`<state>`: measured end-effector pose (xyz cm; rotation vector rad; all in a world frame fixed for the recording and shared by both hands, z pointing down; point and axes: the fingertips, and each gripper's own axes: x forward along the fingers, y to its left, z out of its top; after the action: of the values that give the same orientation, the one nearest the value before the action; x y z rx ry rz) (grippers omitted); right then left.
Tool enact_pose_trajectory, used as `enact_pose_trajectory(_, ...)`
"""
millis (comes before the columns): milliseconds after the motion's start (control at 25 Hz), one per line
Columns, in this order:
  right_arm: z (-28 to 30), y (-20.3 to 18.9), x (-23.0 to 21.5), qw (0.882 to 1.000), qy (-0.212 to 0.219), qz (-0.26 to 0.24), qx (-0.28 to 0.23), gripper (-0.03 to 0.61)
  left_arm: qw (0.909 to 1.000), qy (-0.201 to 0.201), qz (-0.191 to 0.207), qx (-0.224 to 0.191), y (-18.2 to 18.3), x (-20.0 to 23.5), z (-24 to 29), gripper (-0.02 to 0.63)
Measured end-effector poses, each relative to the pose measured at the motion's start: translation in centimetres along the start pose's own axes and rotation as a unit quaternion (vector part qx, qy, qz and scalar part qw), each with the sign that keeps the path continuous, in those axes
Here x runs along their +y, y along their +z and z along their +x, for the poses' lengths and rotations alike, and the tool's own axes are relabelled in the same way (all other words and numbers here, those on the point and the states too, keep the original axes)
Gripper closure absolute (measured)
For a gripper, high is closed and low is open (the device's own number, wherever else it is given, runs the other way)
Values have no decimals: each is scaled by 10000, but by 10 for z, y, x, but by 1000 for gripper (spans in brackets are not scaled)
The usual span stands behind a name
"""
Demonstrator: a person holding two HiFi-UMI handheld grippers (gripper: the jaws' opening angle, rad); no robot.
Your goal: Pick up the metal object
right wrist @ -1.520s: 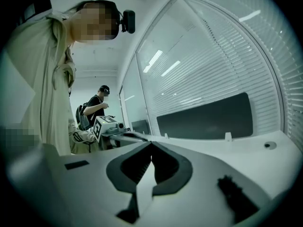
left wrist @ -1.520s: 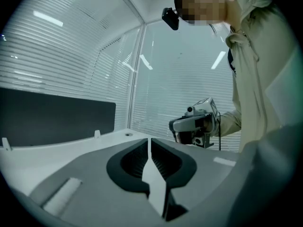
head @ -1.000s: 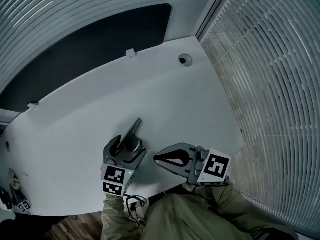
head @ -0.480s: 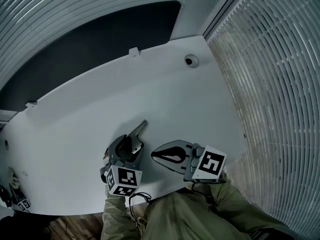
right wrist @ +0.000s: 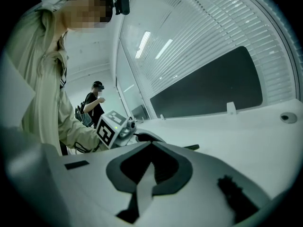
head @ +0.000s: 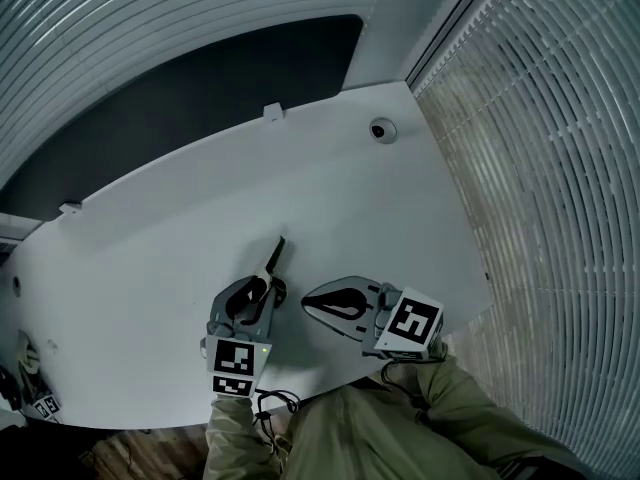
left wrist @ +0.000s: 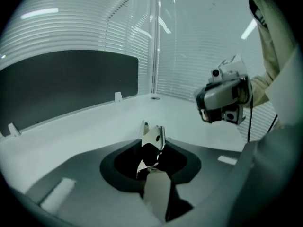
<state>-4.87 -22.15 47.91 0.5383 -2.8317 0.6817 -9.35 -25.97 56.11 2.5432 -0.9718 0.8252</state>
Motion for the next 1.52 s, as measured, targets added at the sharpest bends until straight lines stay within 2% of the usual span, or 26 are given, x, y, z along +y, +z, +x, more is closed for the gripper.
enact_pose_trajectory(120, -1, 3, 0, 9999, -40, -128, 59, 577, 9987, -49, -288, -424, 17, -1, -19, 505)
enact_pose_trajectory(400, -11, 25, 14, 9985, -61, -514, -177, 577, 9900, -181, -336, -1358, 78, -34, -79, 505)
enact_pose_trajectory(760, -30, 64, 42, 9927, 122, -1137, -389, 577, 9829, 60, 123, -1834, 126, -59, -124, 505)
enact_pose_trajectory(1000, -47, 75, 65, 9872, 109, -1497, -542, 577, 9771, 146, 275, -2105, 134, -82, -146, 505)
enact_pose_trajectory(1200, -65, 85, 93, 9819, -77, -1758, -694, 577, 9699, 125, 270, -2419, 139, -101, -176, 506)
enact_pose_trajectory(1360, -73, 81, 125, 9793, -193, -1845, -811, 577, 9660, 85, 369, -2556, 128, -122, -205, 506)
enact_pose_trajectory(1520, -77, 61, 162, 9780, -232, -1928, -758, 577, 9645, 56, 443, -2601, 108, -145, -234, 506)
